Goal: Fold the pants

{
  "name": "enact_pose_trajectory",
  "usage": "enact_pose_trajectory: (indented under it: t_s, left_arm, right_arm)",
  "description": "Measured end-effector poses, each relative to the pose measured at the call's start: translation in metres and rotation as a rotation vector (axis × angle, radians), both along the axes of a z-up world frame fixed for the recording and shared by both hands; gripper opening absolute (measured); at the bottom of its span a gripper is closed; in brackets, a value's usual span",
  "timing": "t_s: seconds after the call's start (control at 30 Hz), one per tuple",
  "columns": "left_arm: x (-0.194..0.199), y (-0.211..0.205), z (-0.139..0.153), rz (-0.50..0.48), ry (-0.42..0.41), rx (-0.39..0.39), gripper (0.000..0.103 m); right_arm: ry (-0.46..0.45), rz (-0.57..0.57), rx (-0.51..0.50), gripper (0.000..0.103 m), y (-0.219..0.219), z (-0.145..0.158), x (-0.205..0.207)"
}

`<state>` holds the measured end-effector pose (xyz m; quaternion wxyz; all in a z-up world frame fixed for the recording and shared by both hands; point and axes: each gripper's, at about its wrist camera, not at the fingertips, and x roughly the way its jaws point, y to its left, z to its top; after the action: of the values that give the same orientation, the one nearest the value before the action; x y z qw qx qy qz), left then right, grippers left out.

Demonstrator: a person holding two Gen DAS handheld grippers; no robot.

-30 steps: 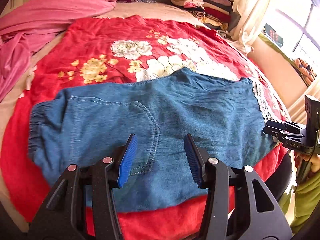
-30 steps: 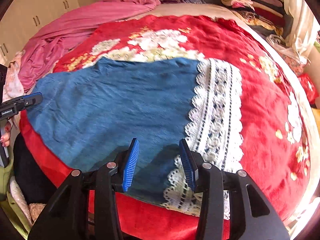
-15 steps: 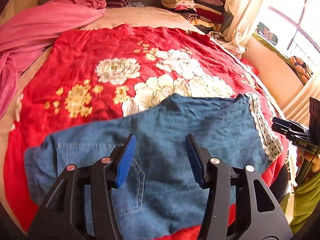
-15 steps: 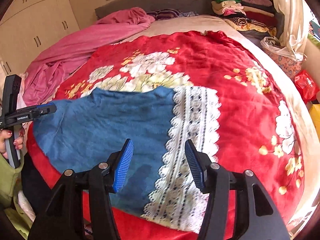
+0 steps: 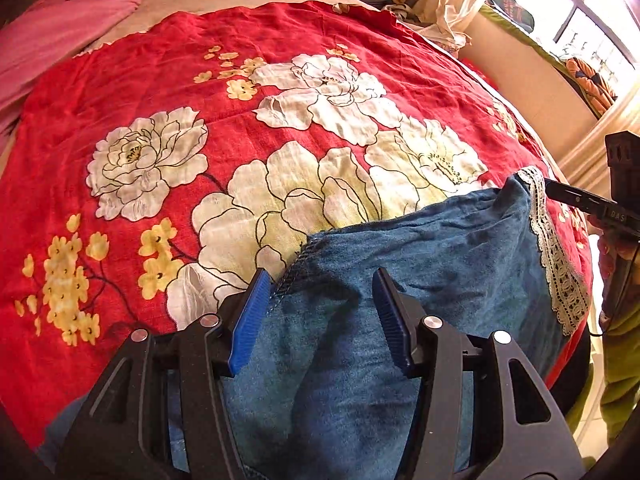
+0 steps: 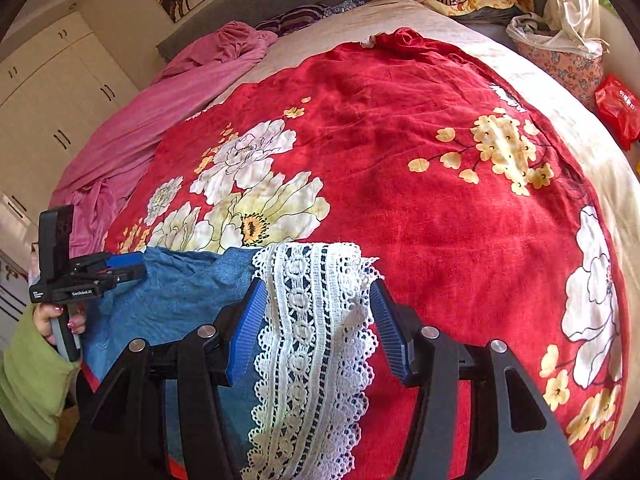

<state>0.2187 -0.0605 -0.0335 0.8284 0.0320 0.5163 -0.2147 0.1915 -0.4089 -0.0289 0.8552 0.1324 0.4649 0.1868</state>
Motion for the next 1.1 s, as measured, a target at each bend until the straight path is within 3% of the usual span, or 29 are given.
enact_pose_trajectory:
  t_s: [0.07,0.23,0.3,0.33,0.4,0.47,0.63,0.7,0.9,1.03,1.1]
  left_arm:
    - [0.006,-0.001,-0.006,-0.003,0.0,0.014,0.045]
    - [0.011,-0.013,-0.016,-0.016,0.031,-0.053,0.044]
    - [0.006,-0.022,-0.016,-0.039,0.023,-0.052,0.032]
    - [0.005,-0.026,-0.017,-0.043,0.024,-0.034,0.016]
    - [0.003,-0.027,-0.015,-0.033,0.019,-0.026,0.011]
    - [0.001,-0.023,-0.007,-0.021,-0.008,-0.04,0.003]
    - [0.008,-0.006,0.015,0.047,-0.071,-0.089,0.002]
    - [0.009,-0.015,0.014,0.035,-0.087,-0.039,0.002]
    - [0.01,-0.026,-0.012,0.077,-0.097,0.04,0.007]
    - [0.007,-0.019,-0.018,0.105,-0.103,0.044,0.011]
    - [0.004,-0.013,-0.014,0.128,-0.127,0.052,0.018]
  right_arm:
    - [0.027,-0.001,0.024,0.054,-0.001,-0.009,0.008]
    - [0.085,-0.025,0.138,0.052,-0.004,-0.031,0.015]
    - [0.081,-0.026,0.162,0.045,-0.005,-0.033,0.013]
    - [0.078,-0.021,0.179,0.041,-0.004,-0.033,0.012]
    - [0.06,0.002,0.2,0.029,-0.002,-0.03,0.01]
    - [0.024,0.019,0.177,0.025,0.003,-0.024,0.003]
    - [-0.067,0.011,0.149,0.024,0.001,0.0,-0.008]
    - [-0.088,0.016,0.096,0.024,0.004,0.007,-0.004]
    - [-0.015,0.017,-0.07,0.024,0.015,-0.014,0.015]
    - [-0.011,-0.021,-0.062,0.028,0.013,-0.025,0.013]
    - [-0.016,-0.047,-0.077,0.038,0.009,-0.022,0.009]
